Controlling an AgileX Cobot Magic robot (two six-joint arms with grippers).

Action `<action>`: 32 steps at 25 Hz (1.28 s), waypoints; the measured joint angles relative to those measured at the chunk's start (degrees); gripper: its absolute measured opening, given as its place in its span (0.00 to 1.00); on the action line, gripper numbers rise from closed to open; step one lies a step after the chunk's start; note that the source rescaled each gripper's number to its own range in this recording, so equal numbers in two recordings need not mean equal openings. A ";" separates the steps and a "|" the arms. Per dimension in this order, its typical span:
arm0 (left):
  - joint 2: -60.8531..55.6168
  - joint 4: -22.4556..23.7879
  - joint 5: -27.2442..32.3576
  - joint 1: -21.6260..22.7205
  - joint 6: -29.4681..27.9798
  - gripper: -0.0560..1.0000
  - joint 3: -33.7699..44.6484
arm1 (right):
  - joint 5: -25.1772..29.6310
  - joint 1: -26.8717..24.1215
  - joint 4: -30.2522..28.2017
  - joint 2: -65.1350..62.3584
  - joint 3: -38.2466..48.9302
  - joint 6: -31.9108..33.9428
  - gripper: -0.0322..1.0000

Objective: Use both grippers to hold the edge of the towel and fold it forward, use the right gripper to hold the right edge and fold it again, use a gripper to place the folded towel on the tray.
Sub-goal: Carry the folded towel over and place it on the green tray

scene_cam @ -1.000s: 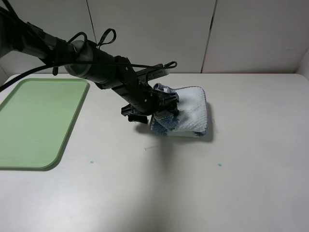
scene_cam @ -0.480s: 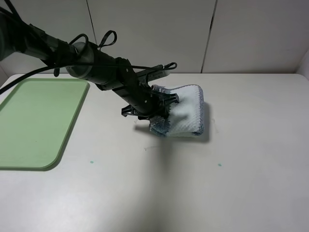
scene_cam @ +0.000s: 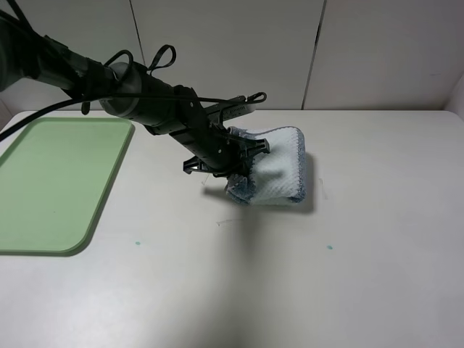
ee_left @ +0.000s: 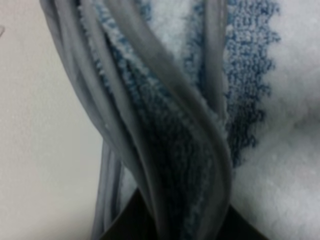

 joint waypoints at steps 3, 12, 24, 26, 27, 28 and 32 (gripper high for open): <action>0.00 0.71 0.00 0.00 0.84 0.17 0.00 | 0.00 0.00 0.00 0.00 0.00 0.00 1.00; -0.38 2.88 2.32 1.86 1.46 0.17 0.00 | 0.00 0.00 0.00 0.00 0.00 0.00 1.00; -6.10 10.27 7.39 8.49 1.58 0.17 0.00 | 0.00 0.00 0.00 0.00 0.00 0.00 1.00; -7.17 11.29 8.41 9.37 1.71 0.17 0.11 | 0.00 0.00 0.00 0.00 0.00 0.00 1.00; -7.82 11.52 8.84 9.88 1.71 0.17 0.25 | 0.00 0.00 0.00 0.00 0.00 0.00 1.00; -8.53 11.64 9.05 10.42 1.75 0.17 0.68 | 0.00 0.00 0.00 0.00 0.00 0.00 1.00; -11.19 13.17 9.34 12.75 1.85 0.17 3.50 | 0.00 0.00 0.00 0.00 0.00 0.00 1.00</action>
